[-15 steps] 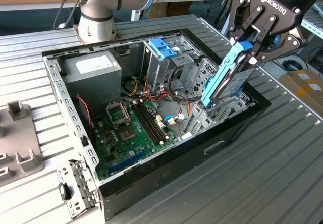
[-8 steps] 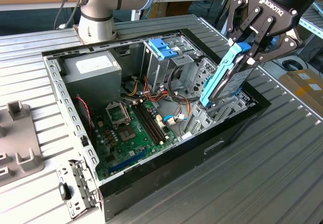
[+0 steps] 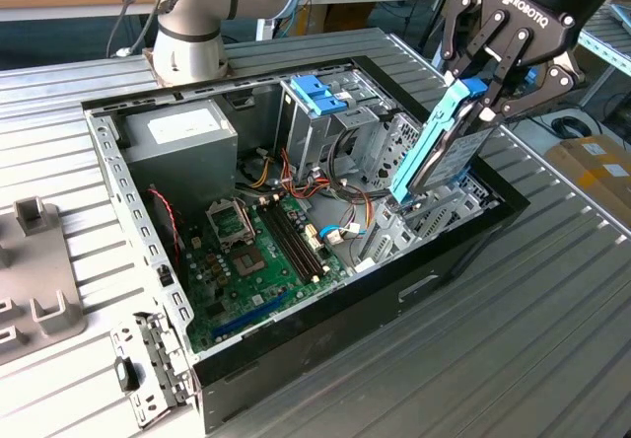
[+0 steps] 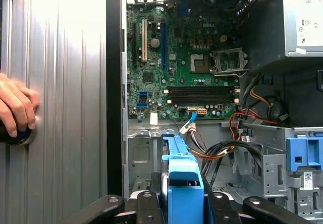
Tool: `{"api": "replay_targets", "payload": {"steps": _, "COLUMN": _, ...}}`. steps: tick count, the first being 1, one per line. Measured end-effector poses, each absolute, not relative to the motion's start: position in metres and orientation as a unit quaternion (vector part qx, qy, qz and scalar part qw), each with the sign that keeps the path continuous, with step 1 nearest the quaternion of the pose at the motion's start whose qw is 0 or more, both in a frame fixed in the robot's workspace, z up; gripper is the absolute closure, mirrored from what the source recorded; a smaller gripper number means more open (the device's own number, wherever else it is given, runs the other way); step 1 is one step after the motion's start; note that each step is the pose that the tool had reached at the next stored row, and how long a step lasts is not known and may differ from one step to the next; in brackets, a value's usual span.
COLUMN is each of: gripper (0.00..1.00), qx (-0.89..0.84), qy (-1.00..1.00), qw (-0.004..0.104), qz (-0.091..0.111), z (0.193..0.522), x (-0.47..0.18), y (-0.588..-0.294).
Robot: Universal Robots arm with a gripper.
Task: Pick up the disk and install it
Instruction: 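Insert the disk into the insertion slot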
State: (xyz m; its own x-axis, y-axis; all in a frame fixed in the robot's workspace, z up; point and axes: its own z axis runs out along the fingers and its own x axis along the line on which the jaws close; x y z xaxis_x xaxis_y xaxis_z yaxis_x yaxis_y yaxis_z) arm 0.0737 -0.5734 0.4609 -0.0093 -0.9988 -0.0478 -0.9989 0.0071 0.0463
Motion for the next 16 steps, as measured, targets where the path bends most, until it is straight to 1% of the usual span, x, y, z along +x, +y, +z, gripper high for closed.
{"api": "replay_targets", "payload": {"steps": 10, "gripper": 0.63, "qx": -0.704, "qy": 0.71, "qw": -0.001, "qz": 0.032, "z": 0.448, "x": 0.075, "y": -0.573}}
{"api": "replay_targets", "payload": {"steps": 16, "gripper": 0.63, "qx": -0.704, "qy": 0.71, "qw": -0.006, "qz": 0.027, "z": 0.442, "x": 0.077, "y": -0.573}}
